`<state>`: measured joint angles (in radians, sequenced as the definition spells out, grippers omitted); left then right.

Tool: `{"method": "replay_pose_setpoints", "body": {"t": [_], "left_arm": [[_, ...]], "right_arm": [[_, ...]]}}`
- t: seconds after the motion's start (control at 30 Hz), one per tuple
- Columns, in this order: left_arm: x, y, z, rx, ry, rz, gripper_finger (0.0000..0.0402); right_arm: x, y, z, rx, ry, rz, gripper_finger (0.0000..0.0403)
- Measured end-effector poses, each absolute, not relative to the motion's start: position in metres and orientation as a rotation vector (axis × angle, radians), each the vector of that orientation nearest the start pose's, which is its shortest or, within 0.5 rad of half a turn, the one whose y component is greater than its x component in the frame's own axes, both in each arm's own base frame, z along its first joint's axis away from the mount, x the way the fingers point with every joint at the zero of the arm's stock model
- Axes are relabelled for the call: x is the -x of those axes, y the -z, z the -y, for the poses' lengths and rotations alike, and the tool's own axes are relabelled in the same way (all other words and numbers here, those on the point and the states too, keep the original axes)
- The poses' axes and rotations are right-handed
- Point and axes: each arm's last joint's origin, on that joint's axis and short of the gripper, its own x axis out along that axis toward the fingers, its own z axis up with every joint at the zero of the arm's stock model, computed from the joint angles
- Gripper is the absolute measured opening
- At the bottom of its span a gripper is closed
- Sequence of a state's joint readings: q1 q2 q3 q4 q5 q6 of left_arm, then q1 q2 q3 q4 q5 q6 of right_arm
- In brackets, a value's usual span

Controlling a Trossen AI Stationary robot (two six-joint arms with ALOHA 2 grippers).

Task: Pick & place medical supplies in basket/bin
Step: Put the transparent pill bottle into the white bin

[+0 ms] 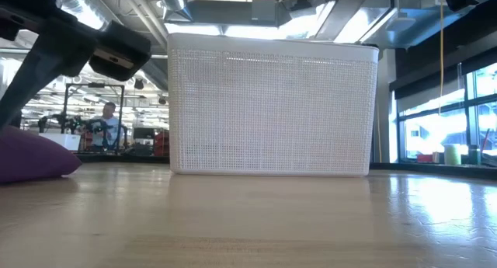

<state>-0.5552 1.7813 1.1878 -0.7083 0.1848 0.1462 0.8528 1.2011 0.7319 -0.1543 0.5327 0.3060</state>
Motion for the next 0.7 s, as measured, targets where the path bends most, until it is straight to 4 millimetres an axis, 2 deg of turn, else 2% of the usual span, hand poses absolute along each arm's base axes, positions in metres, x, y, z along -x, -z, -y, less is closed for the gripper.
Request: {"method": "replay_pose_setpoints", "body": {"t": [0.13,0.37,0.53,0.7], "left_arm": [[-0.289,-0.189,0.179,-0.368,0.725,-1.258,0.0135],[-0.302,-0.222,0.163,-0.464,0.65,-1.294,0.0143],[-0.325,-0.259,0.141,-0.585,0.453,-1.206,0.0143],[-0.348,-0.309,0.11,-0.669,0.293,-1.076,0.0143]], "right_arm": [[-0.173,-0.238,-0.175,0.103,-0.231,-0.52,0.0304],[-0.173,-0.238,-0.175,0.103,-0.231,-0.52,0.0304],[-0.173,-0.238,-0.175,0.102,-0.231,-0.52,0.0304],[-0.173,-0.238,-0.175,0.102,-0.231,-0.52,0.0304]]}}
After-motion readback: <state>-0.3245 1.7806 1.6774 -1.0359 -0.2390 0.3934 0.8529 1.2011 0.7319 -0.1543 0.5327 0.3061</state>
